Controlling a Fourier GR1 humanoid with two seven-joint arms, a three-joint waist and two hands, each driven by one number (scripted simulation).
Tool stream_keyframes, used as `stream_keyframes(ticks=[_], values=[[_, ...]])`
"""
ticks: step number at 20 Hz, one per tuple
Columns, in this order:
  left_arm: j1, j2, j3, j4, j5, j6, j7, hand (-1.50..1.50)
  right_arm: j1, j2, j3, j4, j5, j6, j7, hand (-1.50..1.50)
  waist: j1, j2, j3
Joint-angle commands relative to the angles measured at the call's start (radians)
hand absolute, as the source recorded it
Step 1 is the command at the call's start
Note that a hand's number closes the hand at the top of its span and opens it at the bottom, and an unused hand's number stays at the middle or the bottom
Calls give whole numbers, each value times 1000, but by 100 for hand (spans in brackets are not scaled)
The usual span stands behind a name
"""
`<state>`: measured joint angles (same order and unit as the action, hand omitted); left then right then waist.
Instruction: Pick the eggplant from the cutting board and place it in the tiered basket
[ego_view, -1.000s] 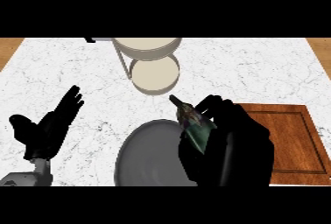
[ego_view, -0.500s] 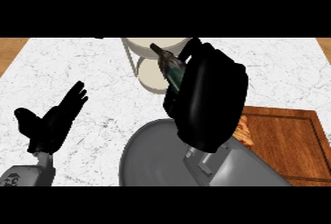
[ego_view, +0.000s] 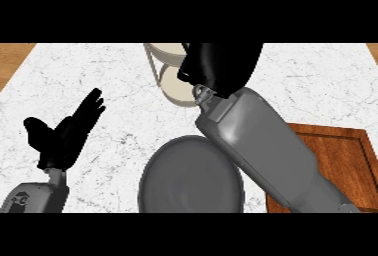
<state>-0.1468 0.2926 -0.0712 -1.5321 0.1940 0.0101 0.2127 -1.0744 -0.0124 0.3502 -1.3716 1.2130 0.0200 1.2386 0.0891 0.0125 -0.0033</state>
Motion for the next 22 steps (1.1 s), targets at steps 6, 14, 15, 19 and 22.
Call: stream_keyframes(ticks=[6,14,15,19,22], values=[[-13,13,15,20,5,-21,-2,0,-120,12,-39,302,-89,-203,188,150,9,7,0],[14,-8,0,-11,-13,-3,0,0,-172,12,-33,485,-54,-301,162,150,-2,3,1],[9,8,20,18,-7,-28,-49,0,-138,12,-9,486,-60,-351,153,150,0,7,0],[-20,-27,-6,16,-18,5,2,0,-186,12,-38,522,42,-453,126,150,-13,10,1],[15,-14,-1,15,-24,-11,-32,0,-157,12,-71,558,60,-522,99,150,-8,11,1]])
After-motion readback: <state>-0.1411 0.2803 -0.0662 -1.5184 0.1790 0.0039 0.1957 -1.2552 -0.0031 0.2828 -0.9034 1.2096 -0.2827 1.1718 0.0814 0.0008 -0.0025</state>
